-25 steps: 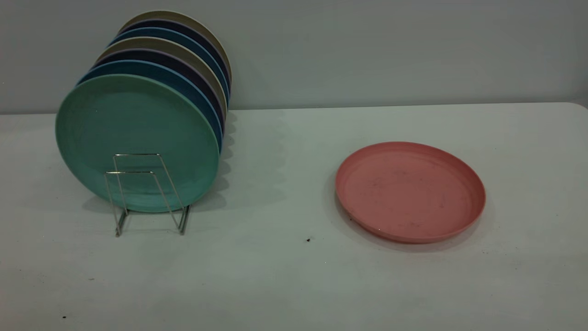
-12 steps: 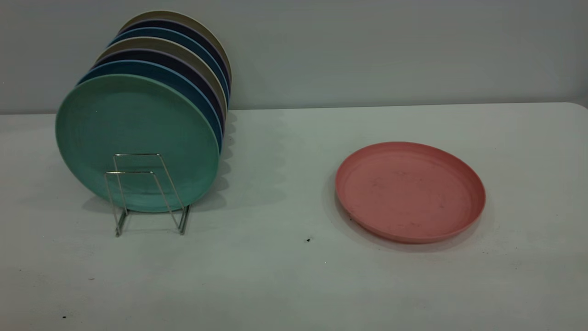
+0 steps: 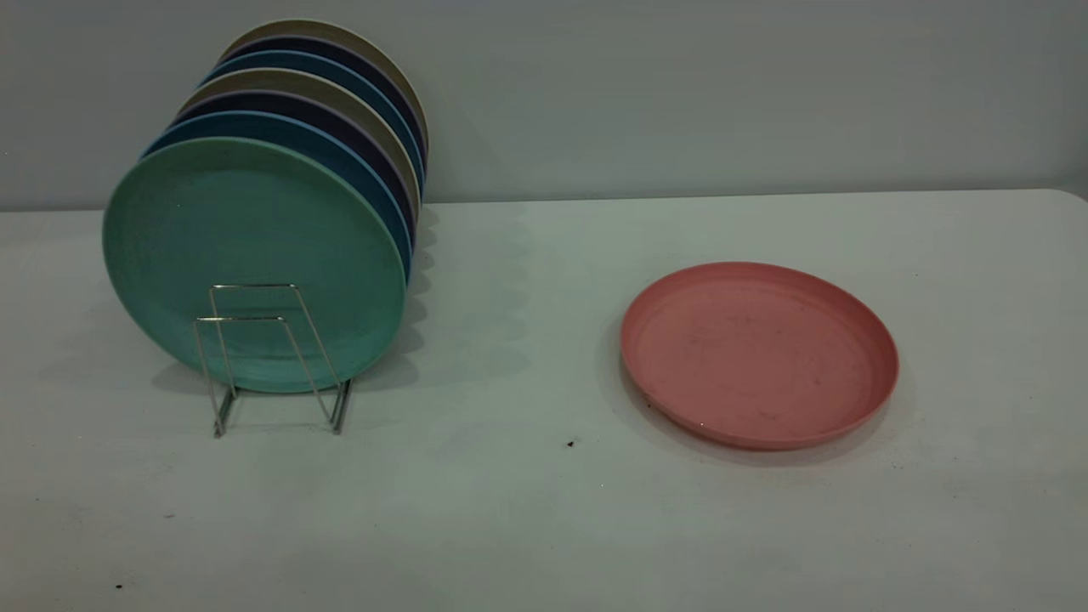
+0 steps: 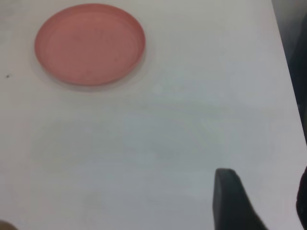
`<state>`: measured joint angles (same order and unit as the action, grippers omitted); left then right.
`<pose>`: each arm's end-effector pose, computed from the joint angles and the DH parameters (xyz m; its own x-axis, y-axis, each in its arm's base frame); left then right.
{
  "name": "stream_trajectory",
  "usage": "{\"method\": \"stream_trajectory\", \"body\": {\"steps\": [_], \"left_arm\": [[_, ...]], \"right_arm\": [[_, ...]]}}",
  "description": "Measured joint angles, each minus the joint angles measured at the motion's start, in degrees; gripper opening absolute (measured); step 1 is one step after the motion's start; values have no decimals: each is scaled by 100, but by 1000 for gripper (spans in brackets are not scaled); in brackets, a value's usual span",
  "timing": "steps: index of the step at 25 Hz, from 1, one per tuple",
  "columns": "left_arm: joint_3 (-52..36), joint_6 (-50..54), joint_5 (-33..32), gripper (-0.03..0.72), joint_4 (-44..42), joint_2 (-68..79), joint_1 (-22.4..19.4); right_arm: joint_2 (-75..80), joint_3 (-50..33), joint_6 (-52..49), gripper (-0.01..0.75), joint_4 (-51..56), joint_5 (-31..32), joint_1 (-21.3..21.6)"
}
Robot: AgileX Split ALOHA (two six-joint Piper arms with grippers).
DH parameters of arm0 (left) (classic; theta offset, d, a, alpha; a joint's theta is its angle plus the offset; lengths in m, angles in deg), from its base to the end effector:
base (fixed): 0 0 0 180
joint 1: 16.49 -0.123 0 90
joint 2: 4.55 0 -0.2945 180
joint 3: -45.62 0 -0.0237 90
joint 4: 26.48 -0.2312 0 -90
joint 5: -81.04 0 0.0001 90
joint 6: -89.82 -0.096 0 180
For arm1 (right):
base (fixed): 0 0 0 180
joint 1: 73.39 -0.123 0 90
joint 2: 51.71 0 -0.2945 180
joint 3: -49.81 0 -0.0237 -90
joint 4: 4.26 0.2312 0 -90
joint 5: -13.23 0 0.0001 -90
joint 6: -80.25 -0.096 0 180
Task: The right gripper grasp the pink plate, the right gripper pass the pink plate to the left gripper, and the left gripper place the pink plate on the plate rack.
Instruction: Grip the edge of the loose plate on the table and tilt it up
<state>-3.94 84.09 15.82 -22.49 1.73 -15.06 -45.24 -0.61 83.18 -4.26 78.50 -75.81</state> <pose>-0.0328 -0.0053 0.2552 -0.5081 0.0833 -0.8573 0.1153 0.9929 0.0282 -0.0307 -0.0013 0.2511 -0.5290 -0.0735 -0.8455 -0.0694 0.9967 -0.0433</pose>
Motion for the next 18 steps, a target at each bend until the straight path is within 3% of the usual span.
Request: {"method": "stream_trajectory", "body": {"steps": [11,18], "left_arm": [[6,0,43,446,-28,0,0],[107,177,1170,446,259,620,0]], "right_arm": [[0,50,111,345,35,-59,0],[897,122,571,345,721,-1081,0]]}}
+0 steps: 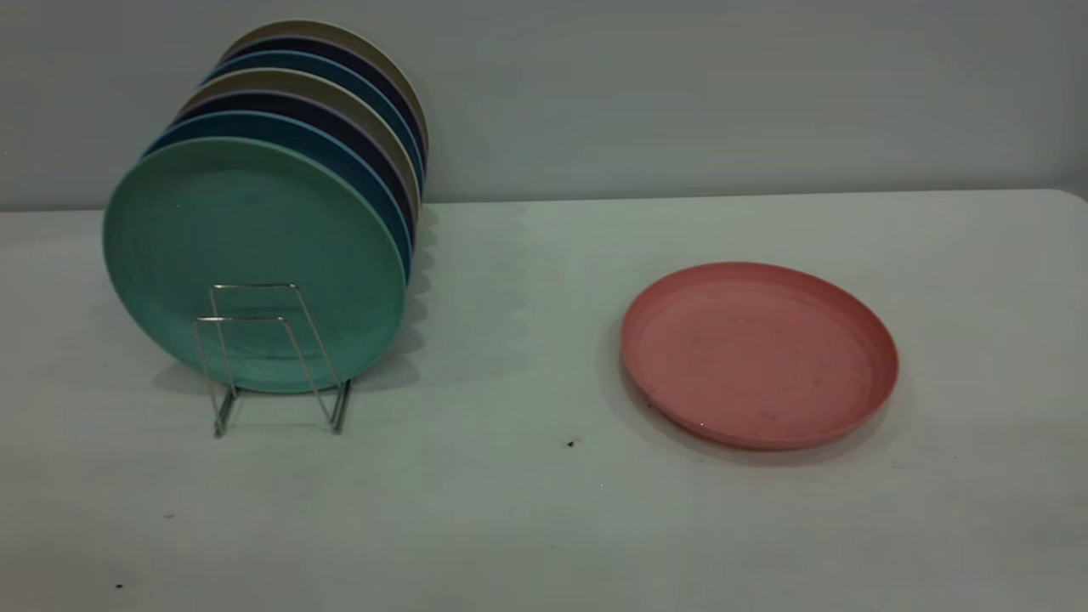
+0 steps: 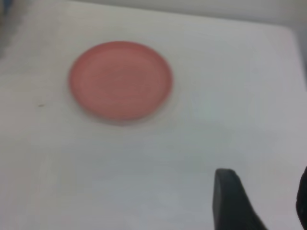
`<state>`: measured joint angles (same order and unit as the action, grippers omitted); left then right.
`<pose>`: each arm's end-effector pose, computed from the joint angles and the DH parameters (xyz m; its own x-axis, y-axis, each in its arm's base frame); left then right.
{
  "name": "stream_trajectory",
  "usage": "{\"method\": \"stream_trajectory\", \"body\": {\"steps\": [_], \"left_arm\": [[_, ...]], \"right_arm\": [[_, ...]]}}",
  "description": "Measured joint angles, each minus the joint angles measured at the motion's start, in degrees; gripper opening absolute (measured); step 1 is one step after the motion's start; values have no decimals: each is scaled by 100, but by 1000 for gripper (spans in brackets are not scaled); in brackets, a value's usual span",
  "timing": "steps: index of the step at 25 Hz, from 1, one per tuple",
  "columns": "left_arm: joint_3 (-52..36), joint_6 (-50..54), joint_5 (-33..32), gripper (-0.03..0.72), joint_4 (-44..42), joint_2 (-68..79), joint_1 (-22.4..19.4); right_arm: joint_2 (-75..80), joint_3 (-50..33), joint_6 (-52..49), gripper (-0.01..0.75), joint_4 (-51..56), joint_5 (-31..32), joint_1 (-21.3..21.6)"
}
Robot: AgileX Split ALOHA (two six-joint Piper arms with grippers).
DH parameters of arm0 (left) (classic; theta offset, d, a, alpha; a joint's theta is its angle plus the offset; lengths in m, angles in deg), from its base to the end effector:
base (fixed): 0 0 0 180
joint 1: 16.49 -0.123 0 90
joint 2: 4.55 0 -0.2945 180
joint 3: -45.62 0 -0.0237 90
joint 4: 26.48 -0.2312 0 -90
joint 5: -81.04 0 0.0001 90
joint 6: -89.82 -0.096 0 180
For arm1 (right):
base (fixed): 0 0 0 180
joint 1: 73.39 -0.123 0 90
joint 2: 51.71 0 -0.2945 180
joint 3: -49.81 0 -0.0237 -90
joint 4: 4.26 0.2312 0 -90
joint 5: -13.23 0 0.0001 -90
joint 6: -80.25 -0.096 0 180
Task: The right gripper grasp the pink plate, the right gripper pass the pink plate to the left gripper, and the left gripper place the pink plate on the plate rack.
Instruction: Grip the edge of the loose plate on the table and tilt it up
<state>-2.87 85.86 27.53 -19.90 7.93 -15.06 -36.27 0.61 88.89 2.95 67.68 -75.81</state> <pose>-0.0100 -0.0086 0.2801 -0.4113 0.0109 -0.9114 0.1090 0.9933 -0.0373 -0.0019 0.0097 0.2756 -0.4709 -0.0969 -0.8769 -0.1682 0.9856 -0.0185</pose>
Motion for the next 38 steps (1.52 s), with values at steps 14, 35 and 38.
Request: {"method": "stream_trajectory", "body": {"steps": [14,35,38], "left_arm": [[0,-3226,1474,446,3745,3737,0],[0,-4696,1856,446,5494,5225,0],[0,-4707,1842,446,5494,5225,0]], "right_arm": [[4161,0,3547,345,4242,-1535,0],[9904,1986,6329,349,6711,-2196,647],[10333,2257,6329,349,6692,-2219,879]]}}
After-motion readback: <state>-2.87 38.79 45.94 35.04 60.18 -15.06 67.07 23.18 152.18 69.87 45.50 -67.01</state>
